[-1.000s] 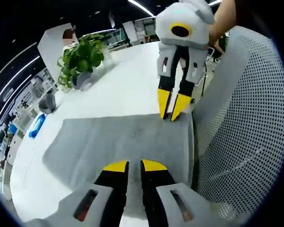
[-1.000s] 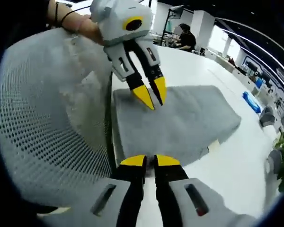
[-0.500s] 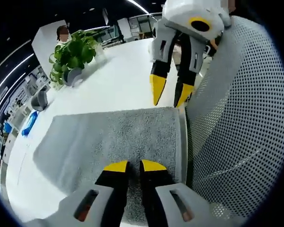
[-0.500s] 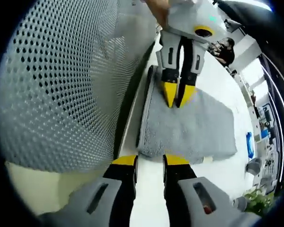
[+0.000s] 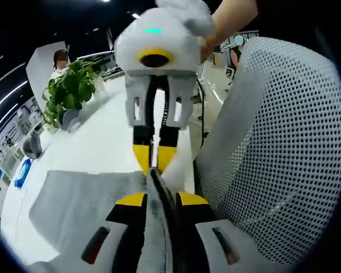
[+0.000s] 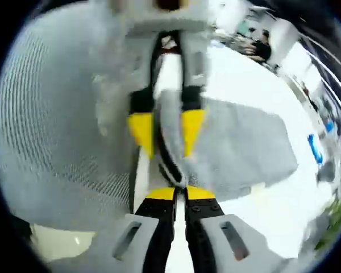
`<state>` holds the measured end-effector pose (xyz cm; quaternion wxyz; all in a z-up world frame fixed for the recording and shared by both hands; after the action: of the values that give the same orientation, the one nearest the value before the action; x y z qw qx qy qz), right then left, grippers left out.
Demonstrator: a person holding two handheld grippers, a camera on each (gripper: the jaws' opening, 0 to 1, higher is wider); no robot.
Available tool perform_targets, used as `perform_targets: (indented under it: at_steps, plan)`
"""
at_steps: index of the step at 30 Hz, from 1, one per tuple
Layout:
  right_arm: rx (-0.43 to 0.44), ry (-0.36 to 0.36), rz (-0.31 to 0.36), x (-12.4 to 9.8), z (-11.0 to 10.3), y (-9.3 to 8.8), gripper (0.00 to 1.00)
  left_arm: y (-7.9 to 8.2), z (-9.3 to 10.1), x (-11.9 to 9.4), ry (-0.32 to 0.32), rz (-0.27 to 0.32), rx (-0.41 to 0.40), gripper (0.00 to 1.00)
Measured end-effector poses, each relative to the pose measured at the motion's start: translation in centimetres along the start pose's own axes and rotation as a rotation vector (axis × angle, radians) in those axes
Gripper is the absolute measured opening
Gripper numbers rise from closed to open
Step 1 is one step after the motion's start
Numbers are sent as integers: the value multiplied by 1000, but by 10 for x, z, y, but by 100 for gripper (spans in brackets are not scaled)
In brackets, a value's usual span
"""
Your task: Fold the towel on the table until its edges align and the towel forms a compact rectangular stack.
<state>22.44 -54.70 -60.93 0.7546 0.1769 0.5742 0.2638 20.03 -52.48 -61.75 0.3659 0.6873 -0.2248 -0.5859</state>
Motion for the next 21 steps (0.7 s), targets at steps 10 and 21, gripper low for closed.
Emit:
perform_targets:
  at_steps: [10, 21]
  plan:
    - [-4, 22, 18, 2, 14, 12, 3, -20, -32, 2, 136, -34, -114, 8]
    - [-27, 68, -32, 3, -37, -5, 2, -29, -46, -2, 143, -5, -407, 6]
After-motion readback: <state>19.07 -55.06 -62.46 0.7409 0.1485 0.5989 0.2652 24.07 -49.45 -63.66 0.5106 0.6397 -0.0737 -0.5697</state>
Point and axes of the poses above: the point that each gripper's makers call its tool centre point, and the gripper's own axes: x roughly forward along the fingers, z roughly to its right, y roughly out of its top, the point moved 1 cm from there along -x, roughly backward along the fingers, and after that the axes turned 14 degrees about -x, right-handed, at the moved point
